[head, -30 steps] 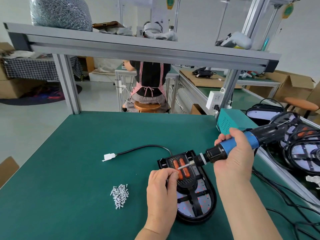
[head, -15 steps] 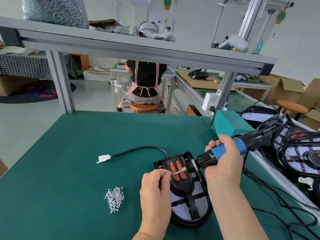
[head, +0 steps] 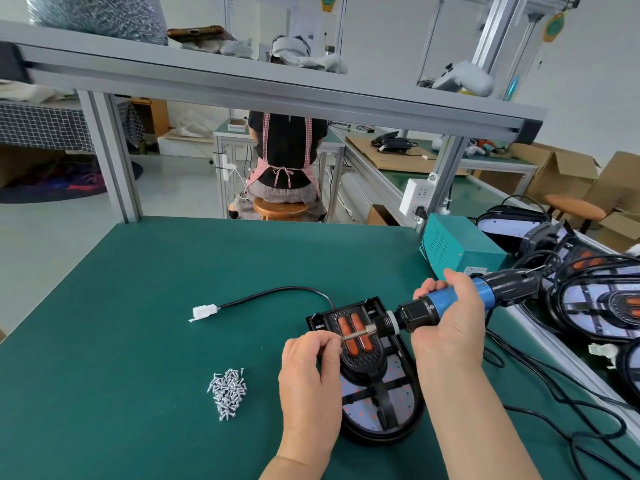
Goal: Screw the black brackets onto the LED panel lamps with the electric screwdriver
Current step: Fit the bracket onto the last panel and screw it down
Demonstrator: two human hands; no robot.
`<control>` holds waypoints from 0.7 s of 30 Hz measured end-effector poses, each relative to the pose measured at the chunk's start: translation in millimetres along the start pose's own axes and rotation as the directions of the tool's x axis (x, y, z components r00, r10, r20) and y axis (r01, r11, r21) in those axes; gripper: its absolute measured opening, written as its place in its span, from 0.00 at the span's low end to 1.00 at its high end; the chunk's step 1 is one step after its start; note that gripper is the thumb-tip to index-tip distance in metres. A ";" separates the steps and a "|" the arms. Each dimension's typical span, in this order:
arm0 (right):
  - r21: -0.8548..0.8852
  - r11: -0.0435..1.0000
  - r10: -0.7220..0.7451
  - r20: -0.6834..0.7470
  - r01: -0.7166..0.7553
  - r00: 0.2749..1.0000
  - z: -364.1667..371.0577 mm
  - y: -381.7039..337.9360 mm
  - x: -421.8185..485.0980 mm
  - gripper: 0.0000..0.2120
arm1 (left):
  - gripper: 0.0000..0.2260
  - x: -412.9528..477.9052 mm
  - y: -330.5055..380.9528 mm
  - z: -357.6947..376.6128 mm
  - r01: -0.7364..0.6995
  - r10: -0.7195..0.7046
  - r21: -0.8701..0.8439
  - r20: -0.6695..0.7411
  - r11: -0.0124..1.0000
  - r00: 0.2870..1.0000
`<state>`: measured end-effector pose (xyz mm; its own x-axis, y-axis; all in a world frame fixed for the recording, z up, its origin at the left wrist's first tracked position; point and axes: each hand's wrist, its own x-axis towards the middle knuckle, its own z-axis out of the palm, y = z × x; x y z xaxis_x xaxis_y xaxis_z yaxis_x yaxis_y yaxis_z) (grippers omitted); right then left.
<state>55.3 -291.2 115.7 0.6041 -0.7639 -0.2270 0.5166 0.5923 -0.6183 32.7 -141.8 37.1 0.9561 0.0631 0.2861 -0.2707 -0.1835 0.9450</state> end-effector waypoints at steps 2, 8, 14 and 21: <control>0.001 1.000 0.003 0.002 -0.003 1.000 0.8 0.5 -0.8 0.08 | 0.12 -0.4 0.2 -0.4 0.006 -0.006 -0.006 0.004 1.000 1.000; -0.042 0.999 -0.005 0.019 0.006 1.000 1.4 4.2 0.4 0.08 | 0.12 0.8 1.8 -1.8 -0.004 0.004 0.007 0.013 1.000 1.000; -0.047 0.999 0.004 0.026 -0.003 1.000 0.6 3.6 2.8 0.07 | 0.13 0.4 4.4 -4.2 -0.019 0.018 0.025 0.025 1.000 1.000; -0.063 0.997 0.049 0.035 -0.047 0.998 -2.4 8.5 0.1 0.07 | 0.15 -0.3 5.9 -4.3 -0.049 0.050 0.010 -0.008 0.999 0.999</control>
<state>58.2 -286.9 108.6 0.6499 -0.7242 -0.2304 0.4482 0.6101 -0.6534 30.3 -138.7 43.3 0.9407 0.0613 0.3337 -0.3165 -0.1961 0.9281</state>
